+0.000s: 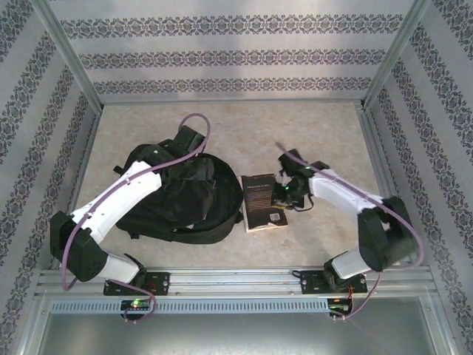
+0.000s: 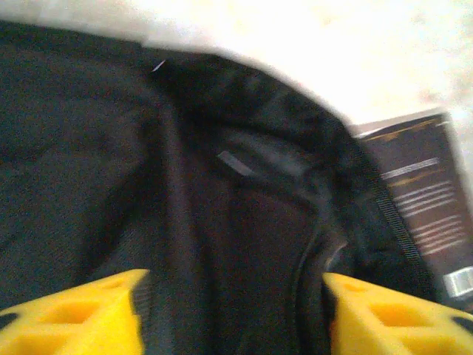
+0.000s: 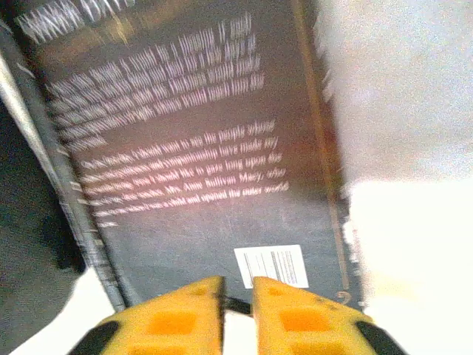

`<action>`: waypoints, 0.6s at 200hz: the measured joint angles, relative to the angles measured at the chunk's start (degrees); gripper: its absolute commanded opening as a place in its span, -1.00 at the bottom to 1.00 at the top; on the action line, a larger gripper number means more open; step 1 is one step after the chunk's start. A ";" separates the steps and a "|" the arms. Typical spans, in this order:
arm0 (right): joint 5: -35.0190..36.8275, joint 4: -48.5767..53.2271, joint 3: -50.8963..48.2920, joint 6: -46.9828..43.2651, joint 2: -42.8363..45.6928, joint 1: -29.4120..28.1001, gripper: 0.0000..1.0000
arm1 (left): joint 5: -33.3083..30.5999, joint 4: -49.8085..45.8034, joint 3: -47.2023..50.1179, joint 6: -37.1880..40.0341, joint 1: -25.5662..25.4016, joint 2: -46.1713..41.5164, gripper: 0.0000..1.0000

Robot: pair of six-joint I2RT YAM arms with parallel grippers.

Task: Pack the student bag
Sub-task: Move the book to the center of the table, then move the student bag to the middle-left of the table.

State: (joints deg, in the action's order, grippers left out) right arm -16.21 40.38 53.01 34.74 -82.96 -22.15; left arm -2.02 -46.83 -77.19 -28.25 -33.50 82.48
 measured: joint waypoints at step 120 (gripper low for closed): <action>-4.28 -3.21 -3.91 4.55 -0.37 13.05 -0.47 | 21.18 8.52 -14.01 1.27 -12.94 26.27 0.33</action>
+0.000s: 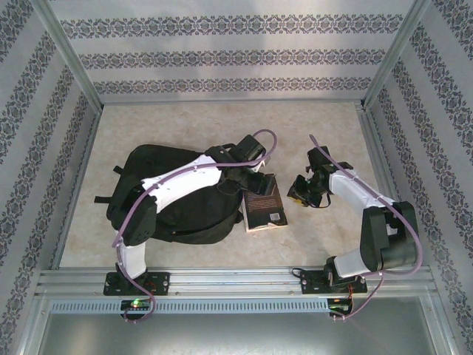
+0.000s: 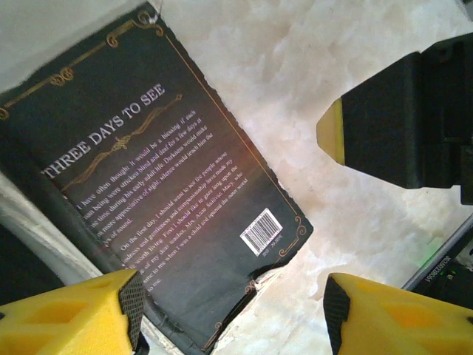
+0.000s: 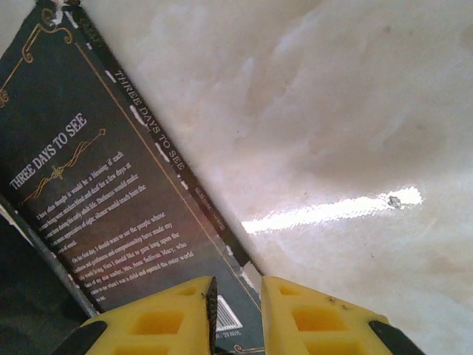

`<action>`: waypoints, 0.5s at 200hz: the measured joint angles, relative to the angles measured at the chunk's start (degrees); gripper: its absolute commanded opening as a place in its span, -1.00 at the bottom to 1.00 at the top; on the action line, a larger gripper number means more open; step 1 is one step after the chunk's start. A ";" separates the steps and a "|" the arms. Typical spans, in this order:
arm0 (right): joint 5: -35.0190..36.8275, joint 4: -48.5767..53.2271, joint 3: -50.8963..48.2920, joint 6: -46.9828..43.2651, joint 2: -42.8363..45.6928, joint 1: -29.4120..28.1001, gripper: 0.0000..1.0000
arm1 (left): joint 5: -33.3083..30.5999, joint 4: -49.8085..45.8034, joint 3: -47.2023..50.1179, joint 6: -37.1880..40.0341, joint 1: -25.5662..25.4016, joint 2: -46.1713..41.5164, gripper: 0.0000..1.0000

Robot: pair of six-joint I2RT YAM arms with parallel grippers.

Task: Pack the student bag
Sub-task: Move the student bag to the middle-left of the table.

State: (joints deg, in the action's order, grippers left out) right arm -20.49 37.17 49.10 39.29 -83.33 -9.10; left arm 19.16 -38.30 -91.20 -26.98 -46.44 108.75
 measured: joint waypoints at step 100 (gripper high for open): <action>0.11 -2.45 -0.42 0.85 -3.76 -0.39 -0.24 | -6.60 -10.29 -2.25 2.82 -4.07 5.66 0.38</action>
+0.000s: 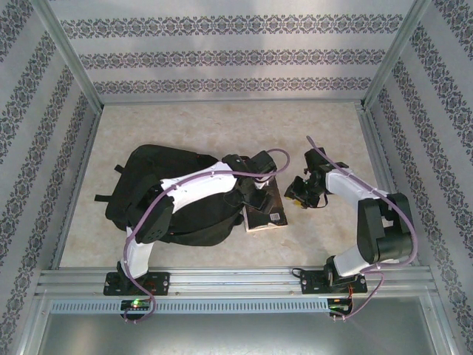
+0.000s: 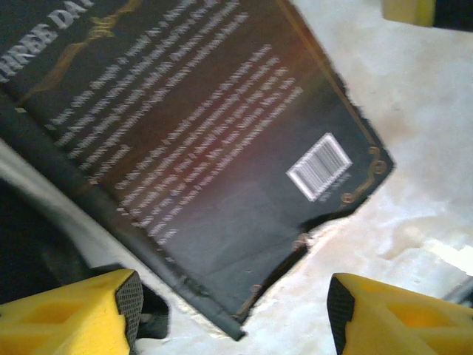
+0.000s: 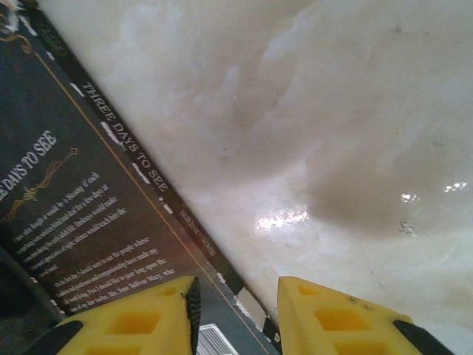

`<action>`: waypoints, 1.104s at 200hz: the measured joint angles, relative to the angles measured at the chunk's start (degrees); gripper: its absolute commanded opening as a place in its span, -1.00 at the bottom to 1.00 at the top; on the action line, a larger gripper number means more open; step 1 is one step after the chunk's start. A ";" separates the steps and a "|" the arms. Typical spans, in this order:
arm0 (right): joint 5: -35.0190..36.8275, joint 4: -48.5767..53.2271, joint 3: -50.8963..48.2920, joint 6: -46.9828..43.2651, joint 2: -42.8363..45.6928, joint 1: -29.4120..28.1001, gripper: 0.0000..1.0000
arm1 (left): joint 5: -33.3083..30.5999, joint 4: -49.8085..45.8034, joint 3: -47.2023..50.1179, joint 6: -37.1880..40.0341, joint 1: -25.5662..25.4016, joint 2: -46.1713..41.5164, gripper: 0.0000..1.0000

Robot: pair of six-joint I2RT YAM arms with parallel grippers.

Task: Pack the student bag
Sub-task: Move the student bag to the middle-left of the table, then pick up the book from the center of the table.

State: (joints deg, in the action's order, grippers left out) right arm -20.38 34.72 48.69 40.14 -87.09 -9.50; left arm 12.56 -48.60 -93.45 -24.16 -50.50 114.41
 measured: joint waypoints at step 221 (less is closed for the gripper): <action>-20.04 -13.53 4.50 -4.98 -15.04 -1.14 0.04 | -2.25 7.52 12.66 -1.62 9.29 0.00 -0.77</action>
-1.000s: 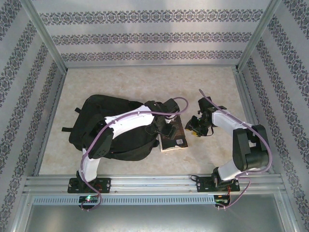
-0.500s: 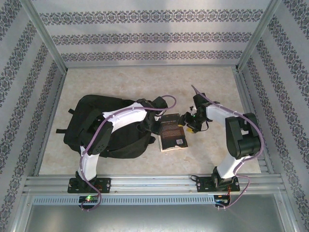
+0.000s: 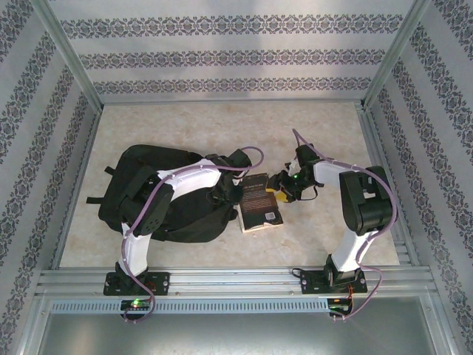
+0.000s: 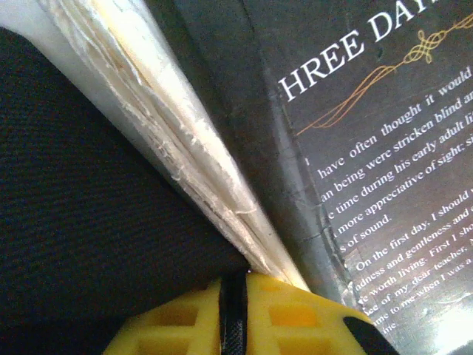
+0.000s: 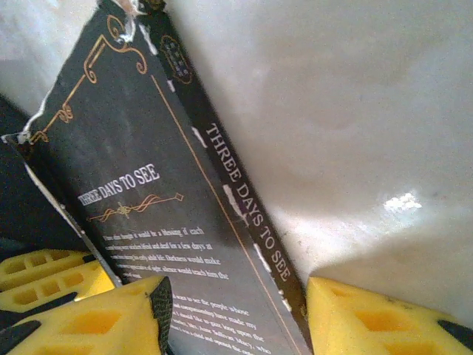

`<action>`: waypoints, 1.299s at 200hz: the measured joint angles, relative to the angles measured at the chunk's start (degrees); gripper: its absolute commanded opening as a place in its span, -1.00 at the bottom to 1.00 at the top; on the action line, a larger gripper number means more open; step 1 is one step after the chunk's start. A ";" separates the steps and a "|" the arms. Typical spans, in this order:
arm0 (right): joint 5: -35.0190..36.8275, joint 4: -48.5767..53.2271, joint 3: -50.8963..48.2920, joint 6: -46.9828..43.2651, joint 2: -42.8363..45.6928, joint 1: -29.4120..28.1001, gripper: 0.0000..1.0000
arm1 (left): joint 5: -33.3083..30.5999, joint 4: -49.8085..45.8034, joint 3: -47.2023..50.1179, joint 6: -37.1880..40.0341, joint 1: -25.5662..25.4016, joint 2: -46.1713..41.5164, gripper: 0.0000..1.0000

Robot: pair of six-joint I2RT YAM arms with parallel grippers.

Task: Pack the student bag
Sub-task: Pick up the book from the center of the table.

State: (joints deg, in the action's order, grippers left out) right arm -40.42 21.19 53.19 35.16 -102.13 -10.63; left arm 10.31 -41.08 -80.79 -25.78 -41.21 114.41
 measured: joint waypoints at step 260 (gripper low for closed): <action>-18.16 -19.63 -13.62 11.30 14.71 -4.83 0.02 | 0.59 2.34 4.46 0.09 1.20 -1.88 -0.95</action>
State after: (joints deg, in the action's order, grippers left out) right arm -58.59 1.56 39.57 46.46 -87.42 -15.46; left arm 10.90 -38.74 -76.34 -25.69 -40.01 112.53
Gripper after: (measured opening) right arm 0.510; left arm 0.057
